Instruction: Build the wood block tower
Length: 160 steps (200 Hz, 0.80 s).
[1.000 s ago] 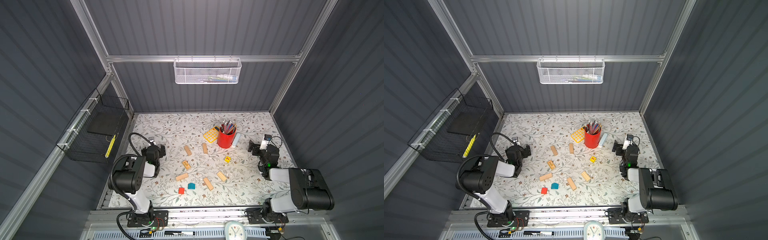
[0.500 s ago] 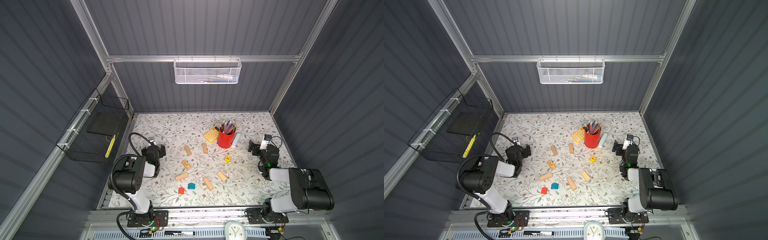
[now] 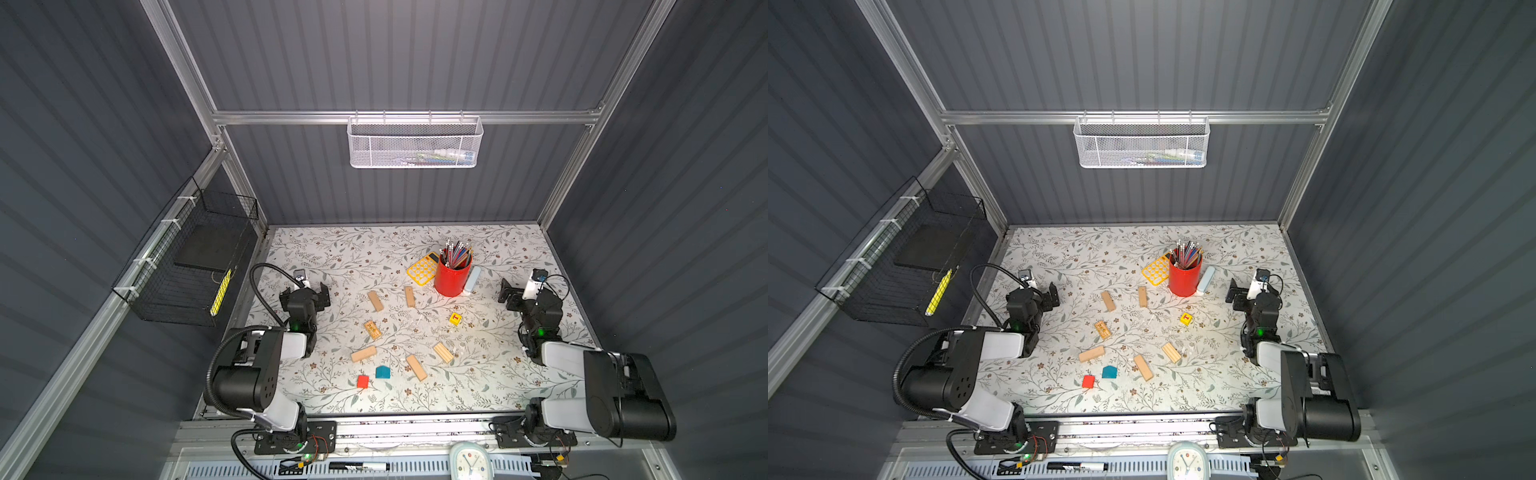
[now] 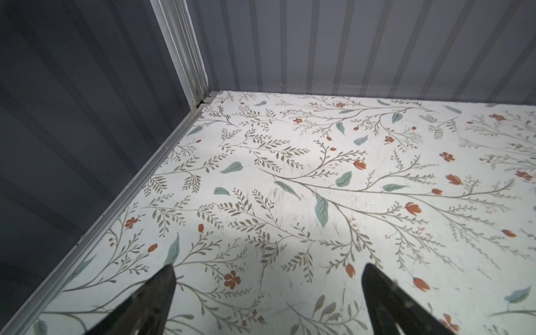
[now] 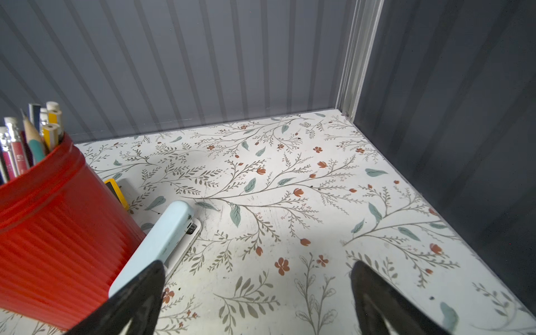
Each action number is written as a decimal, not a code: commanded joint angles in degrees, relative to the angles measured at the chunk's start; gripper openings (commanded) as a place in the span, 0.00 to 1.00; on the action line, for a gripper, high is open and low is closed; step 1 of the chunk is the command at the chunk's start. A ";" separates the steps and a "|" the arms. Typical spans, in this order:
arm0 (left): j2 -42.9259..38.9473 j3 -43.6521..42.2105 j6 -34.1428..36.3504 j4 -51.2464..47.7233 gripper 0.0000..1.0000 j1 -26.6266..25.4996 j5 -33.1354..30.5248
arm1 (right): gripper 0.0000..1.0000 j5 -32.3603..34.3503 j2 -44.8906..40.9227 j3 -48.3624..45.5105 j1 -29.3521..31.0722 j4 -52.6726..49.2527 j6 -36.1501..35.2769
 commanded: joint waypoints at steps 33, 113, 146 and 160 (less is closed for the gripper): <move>-11.09 3.17 -4.32 -17.64 1.00 0.44 4.00 | 0.99 4.94 -10.63 4.23 0.26 -18.37 8.16; -20.36 7.72 -28.17 -34.70 1.00 0.50 1.92 | 0.99 1.38 -19.89 8.82 -0.27 -42.23 29.49; -20.62 12.63 -28.96 -43.51 1.00 0.44 8.64 | 0.99 -4.12 -19.74 12.59 -0.23 -49.01 28.73; -20.05 14.26 -29.74 -46.38 1.00 0.44 11.35 | 0.99 -4.92 -19.48 14.56 -0.01 -52.29 28.88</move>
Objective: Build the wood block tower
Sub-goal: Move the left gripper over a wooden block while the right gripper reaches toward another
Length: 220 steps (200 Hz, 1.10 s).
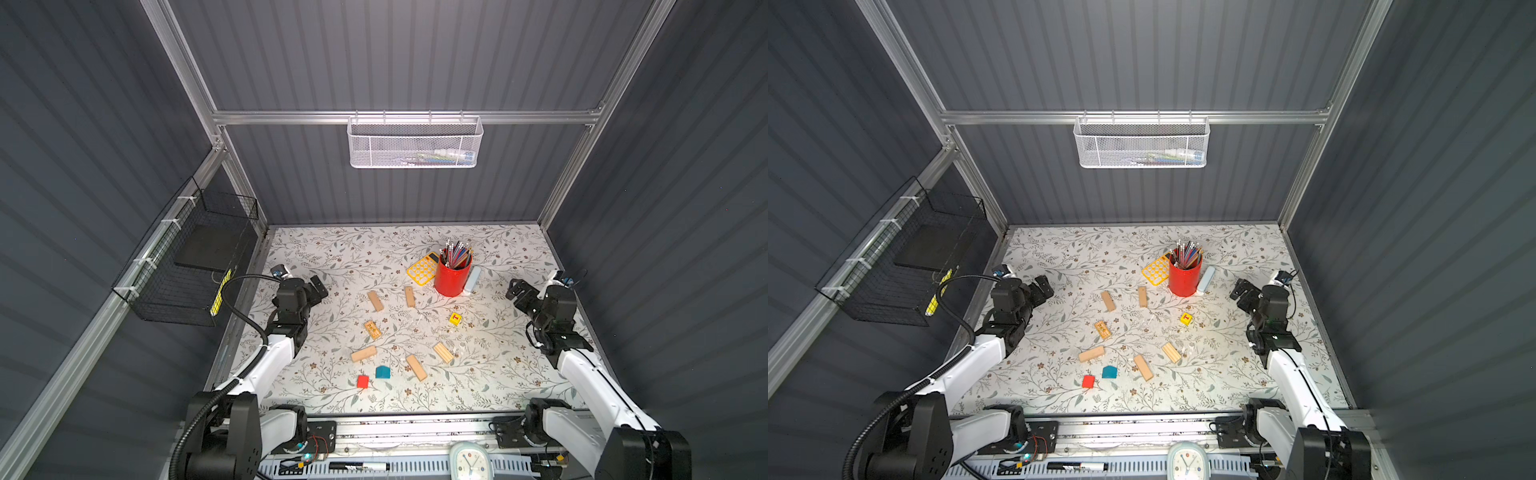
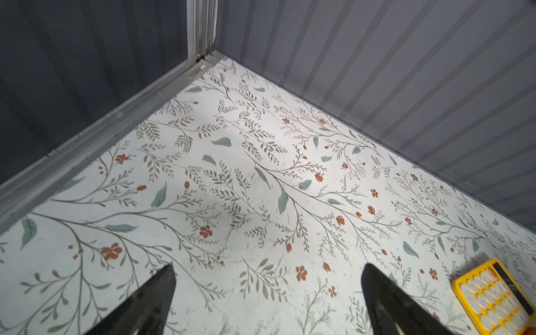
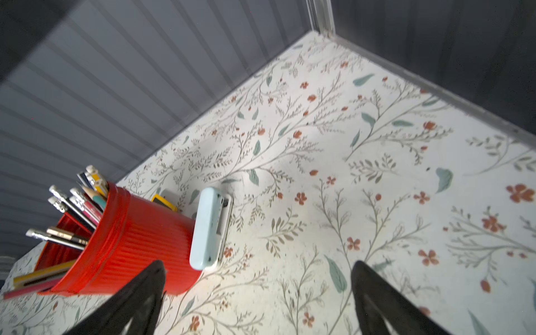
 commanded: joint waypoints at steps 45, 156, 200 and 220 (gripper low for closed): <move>0.66 8.80 -5.61 -16.10 1.00 -3.37 9.72 | 0.99 -7.66 1.05 8.70 2.52 -15.66 0.25; 13.86 21.64 -14.01 -31.47 0.98 -22.16 10.57 | 0.99 -8.13 5.78 14.13 24.62 -25.72 -1.41; 22.12 28.52 -13.90 -36.04 0.92 -26.70 7.73 | 0.99 -9.03 7.90 13.08 31.17 -23.71 0.84; 26.89 32.84 -13.37 -37.84 0.89 -28.13 7.38 | 0.99 -8.99 10.64 13.04 33.13 -22.11 1.62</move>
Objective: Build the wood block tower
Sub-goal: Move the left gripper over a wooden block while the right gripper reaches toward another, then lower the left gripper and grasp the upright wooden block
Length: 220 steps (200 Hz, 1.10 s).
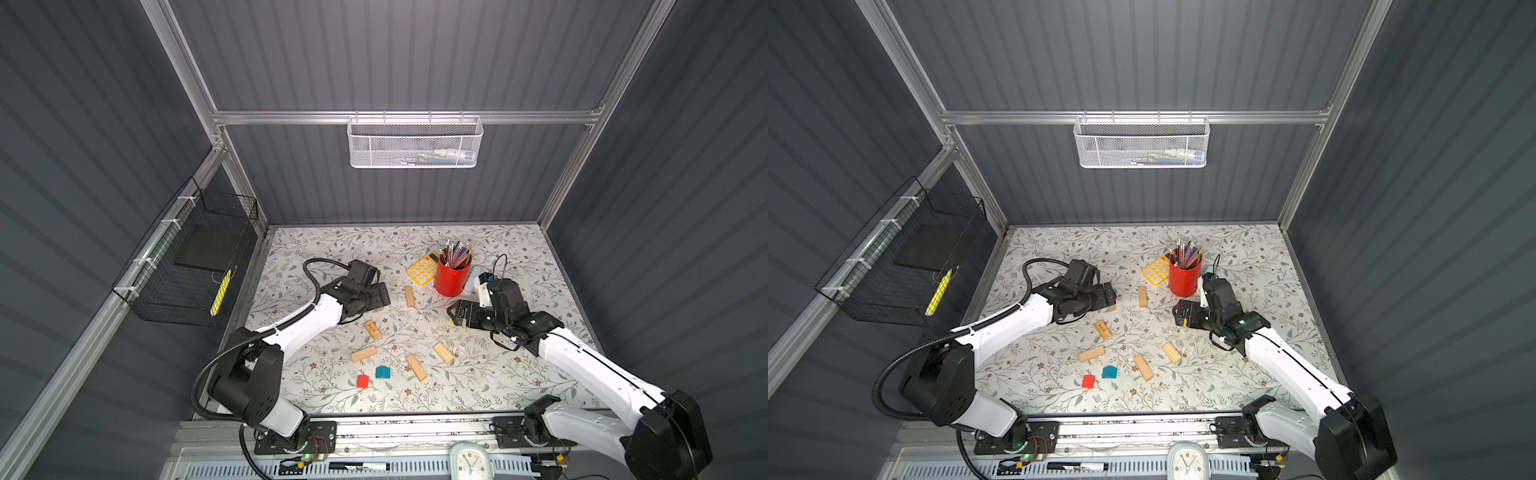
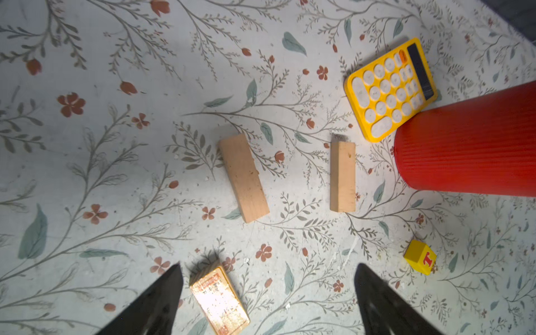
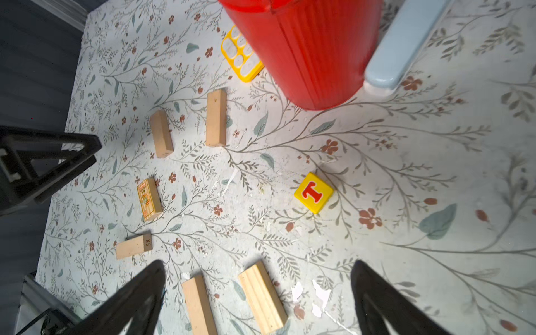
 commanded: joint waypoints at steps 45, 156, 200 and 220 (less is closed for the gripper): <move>15.22 14.68 -0.15 -12.49 0.82 -2.70 -6.98 | 0.99 -0.31 4.05 1.80 2.75 2.49 0.66; 24.73 21.45 -3.83 -13.15 0.64 -2.56 -13.39 | 0.99 -0.71 5.49 4.05 2.67 1.37 -2.26; 26.68 22.95 -4.75 -13.15 0.58 -2.18 -13.68 | 0.99 -0.60 5.65 4.12 2.78 1.38 -2.79; 26.46 22.05 -5.57 -12.94 0.56 -2.11 -14.70 | 0.99 -0.47 5.85 4.05 2.69 1.36 -2.98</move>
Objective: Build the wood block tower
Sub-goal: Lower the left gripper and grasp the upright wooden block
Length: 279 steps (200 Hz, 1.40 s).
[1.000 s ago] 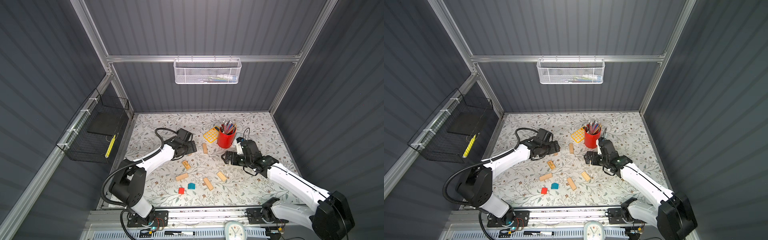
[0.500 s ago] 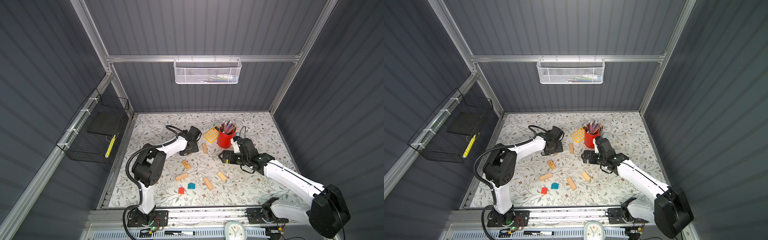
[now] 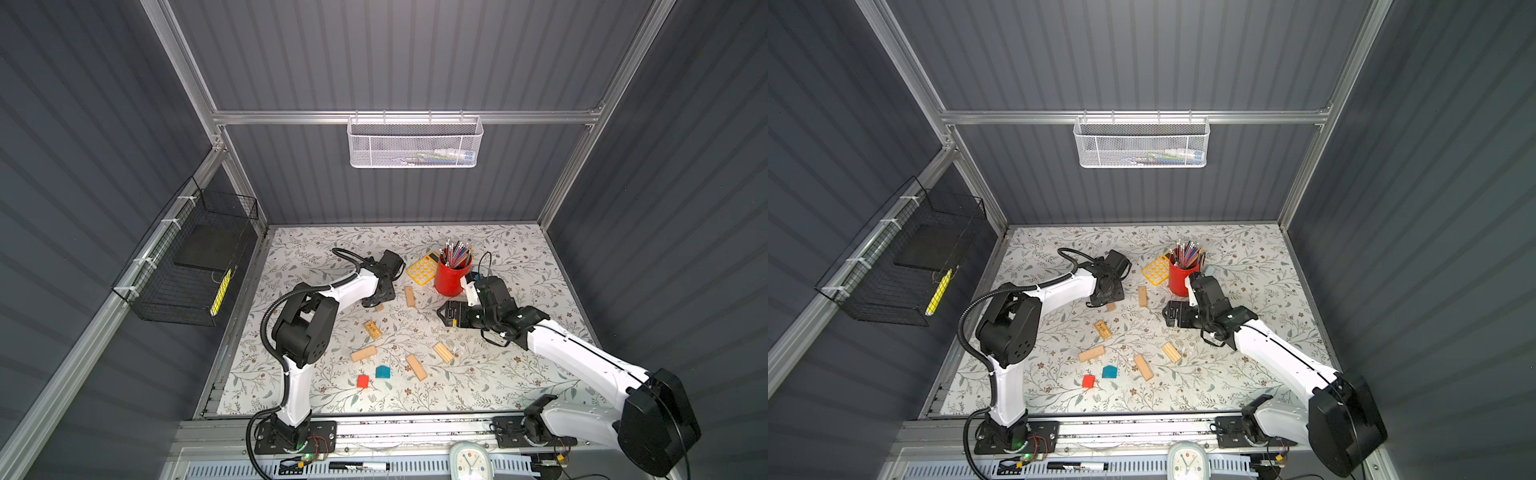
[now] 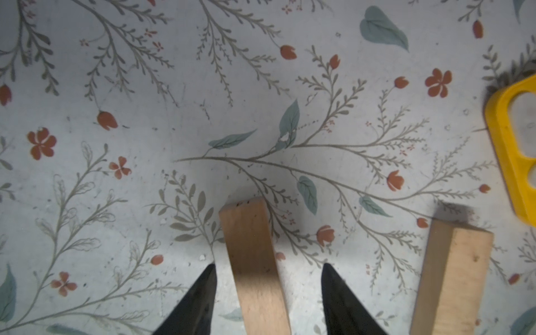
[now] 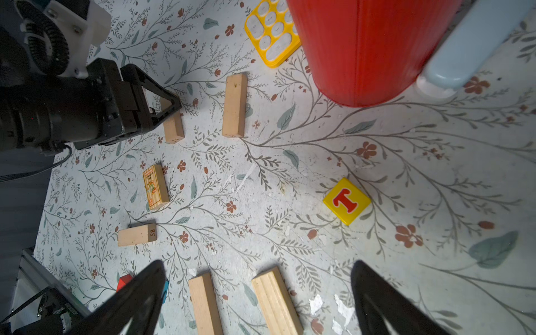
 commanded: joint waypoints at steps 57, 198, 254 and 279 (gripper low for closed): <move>1.37 -0.84 -2.31 0.98 0.47 0.70 -1.87 | 0.99 0.25 1.69 2.13 0.18 -0.21 -1.45; 1.21 -4.13 0.94 2.05 0.25 0.93 1.73 | 0.99 0.06 2.75 3.20 0.16 -1.42 -1.90; -2.87 -8.78 4.33 5.19 0.16 -1.33 9.24 | 0.99 0.66 2.29 2.79 0.23 -4.24 -2.45; -4.33 -9.89 4.92 4.16 0.14 -3.25 9.57 | 0.99 0.60 1.20 1.92 0.22 -4.38 -1.99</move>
